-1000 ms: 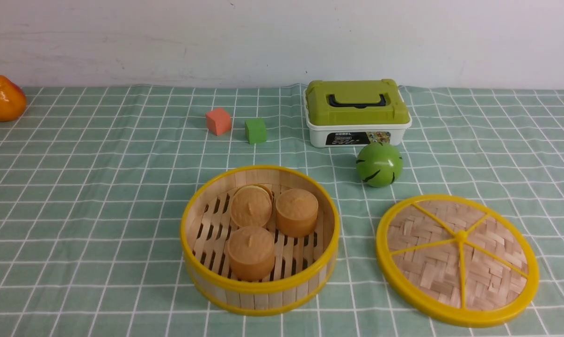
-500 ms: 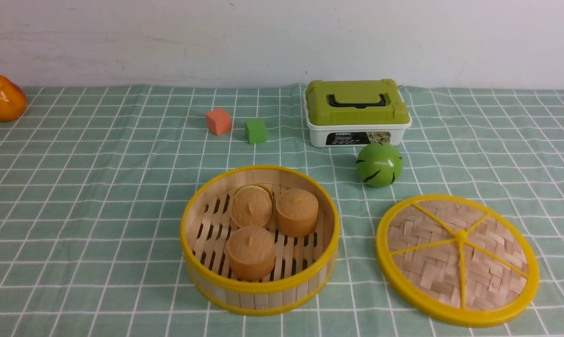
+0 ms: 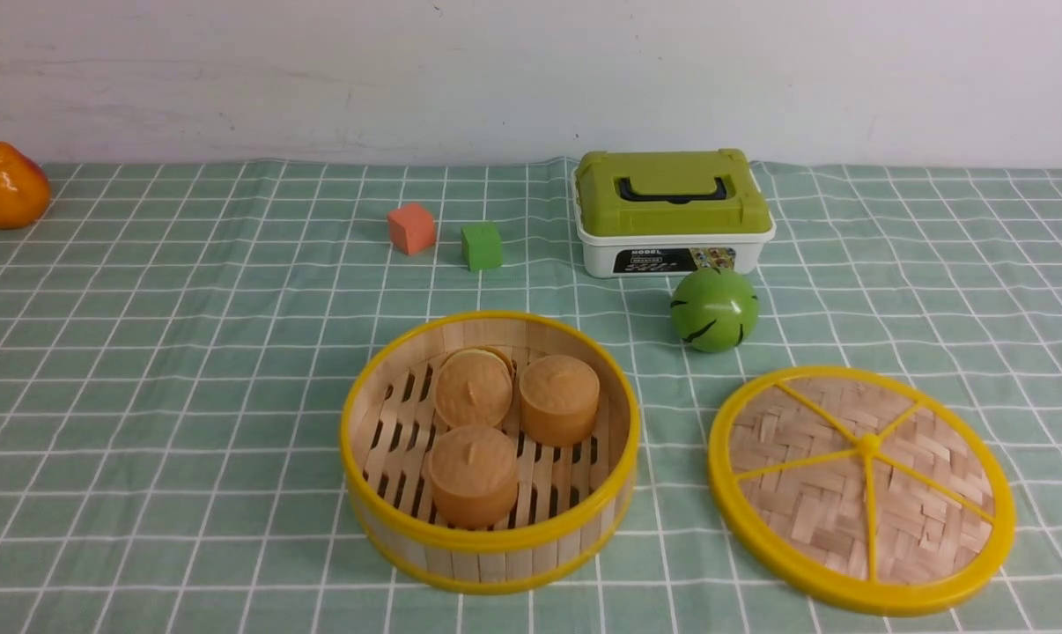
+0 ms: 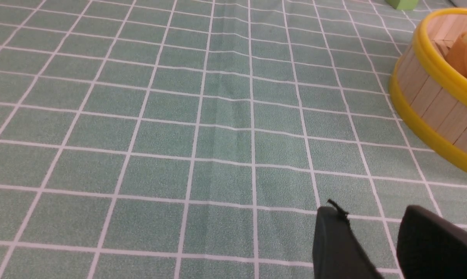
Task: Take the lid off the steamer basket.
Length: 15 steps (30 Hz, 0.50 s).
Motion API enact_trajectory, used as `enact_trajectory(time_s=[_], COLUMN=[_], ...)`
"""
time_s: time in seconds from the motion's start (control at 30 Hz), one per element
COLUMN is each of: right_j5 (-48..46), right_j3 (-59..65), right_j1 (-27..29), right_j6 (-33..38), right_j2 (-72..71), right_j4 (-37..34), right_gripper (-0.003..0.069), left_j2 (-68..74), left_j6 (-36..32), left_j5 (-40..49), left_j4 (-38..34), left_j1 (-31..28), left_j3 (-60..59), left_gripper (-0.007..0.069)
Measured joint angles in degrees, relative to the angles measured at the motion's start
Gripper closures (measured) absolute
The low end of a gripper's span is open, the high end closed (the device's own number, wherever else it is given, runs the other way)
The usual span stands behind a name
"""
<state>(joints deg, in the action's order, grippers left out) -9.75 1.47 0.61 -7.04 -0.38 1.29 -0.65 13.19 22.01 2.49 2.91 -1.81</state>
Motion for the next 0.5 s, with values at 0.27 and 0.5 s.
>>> enact_trajectory(time_s=[0.27,0.5], right_j5=[-10.9,-12.2], right_j3=[-0.1,-0.4], right_j1=[0.7,0.7], right_j6=[-1.4,-1.5], right_j2=[-0.2,-0.2], right_j4=[0.1,0.2], right_gripper=[0.0671,0.0666], left_j2=[0.0,0.0], left_j6=[0.0,0.0], left_j5=[0.0,0.0], left_j4=[0.0,0.0], left_j1=[0.0,0.0], left_j3=[0.0,0.0], left_gripper=[0.0386,0.0386])
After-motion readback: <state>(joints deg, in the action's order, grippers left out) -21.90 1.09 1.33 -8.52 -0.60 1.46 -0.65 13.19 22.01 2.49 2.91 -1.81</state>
